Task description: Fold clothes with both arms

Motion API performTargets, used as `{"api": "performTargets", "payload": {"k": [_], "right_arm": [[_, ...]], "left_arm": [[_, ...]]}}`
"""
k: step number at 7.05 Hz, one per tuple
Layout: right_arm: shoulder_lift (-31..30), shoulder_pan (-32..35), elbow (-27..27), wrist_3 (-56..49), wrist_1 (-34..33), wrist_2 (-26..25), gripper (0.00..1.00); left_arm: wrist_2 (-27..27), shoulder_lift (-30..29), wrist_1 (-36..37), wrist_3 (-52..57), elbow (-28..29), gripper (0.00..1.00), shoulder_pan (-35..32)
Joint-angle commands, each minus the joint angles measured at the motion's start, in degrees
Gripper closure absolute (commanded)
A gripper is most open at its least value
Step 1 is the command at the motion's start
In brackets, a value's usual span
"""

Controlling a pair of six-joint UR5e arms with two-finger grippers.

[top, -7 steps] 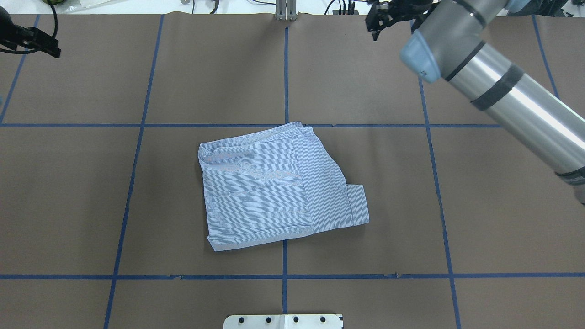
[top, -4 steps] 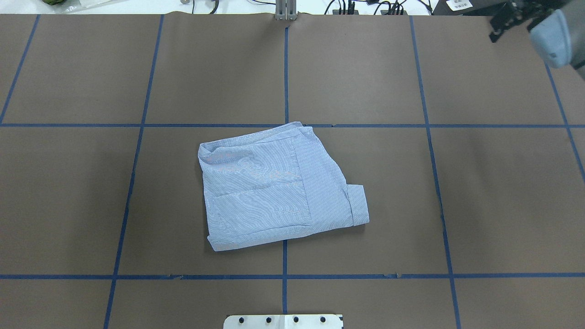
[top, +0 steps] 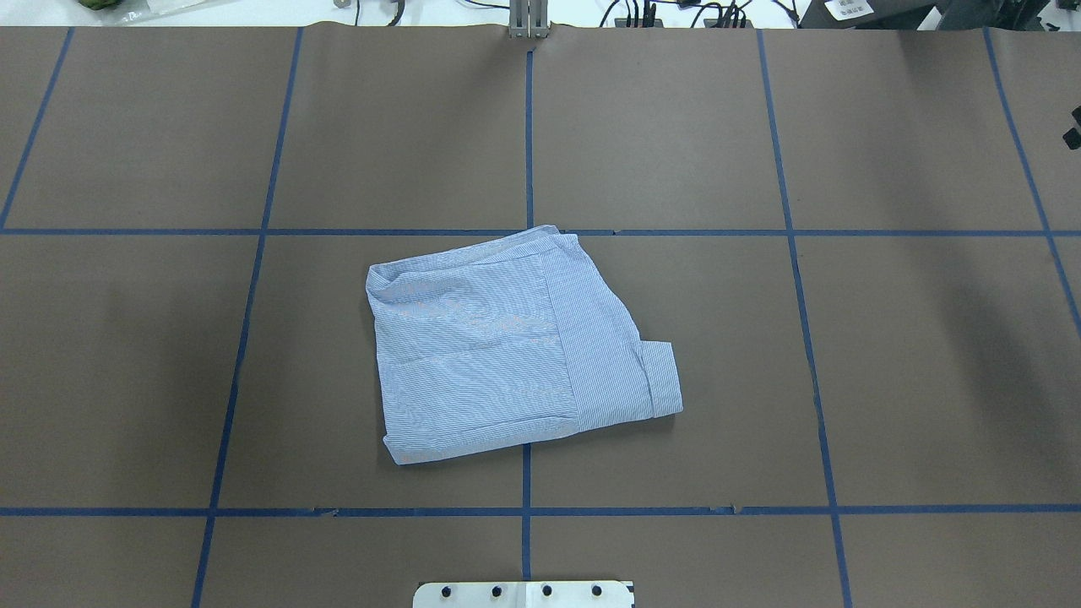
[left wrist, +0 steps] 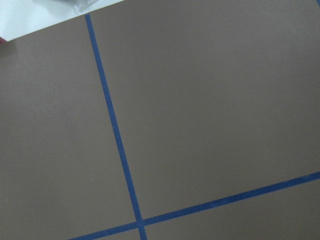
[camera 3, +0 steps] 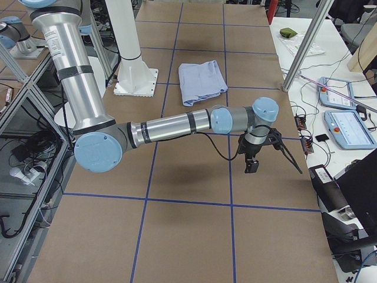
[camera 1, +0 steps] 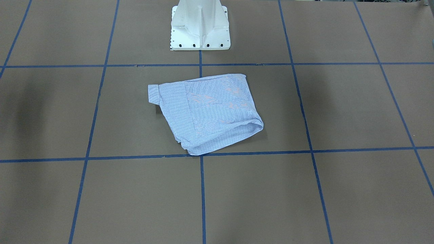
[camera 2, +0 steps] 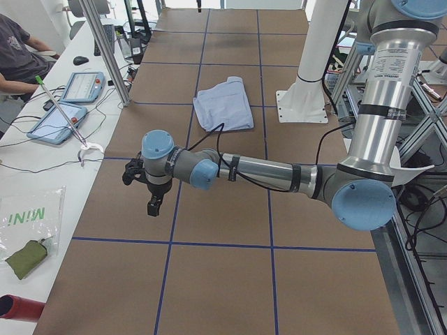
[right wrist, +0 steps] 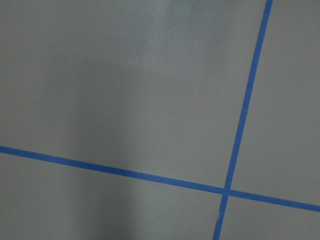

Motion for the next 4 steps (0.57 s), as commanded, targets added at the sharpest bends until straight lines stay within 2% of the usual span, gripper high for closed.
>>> {"api": "performTargets", "payload": {"k": [1, 2, 4], "right_arm": [[-5.1, 1.8, 1.5, 0.1, 0.0, -2.7, 0.0], [-7.0, 1.8, 1.6, 0.9, 0.0, -4.9, 0.0], [-6.7, 2.0, 2.3, 1.1, -0.8, -4.6, 0.0]], "left_arm": [[0.2, 4.9, -6.0, -2.0, 0.5, 0.0, -0.2], [1.5, 5.6, -6.8, -2.7, 1.1, 0.0, -0.2], [1.8, 5.5, -2.5, -2.0, 1.6, 0.0, -0.7]]}}
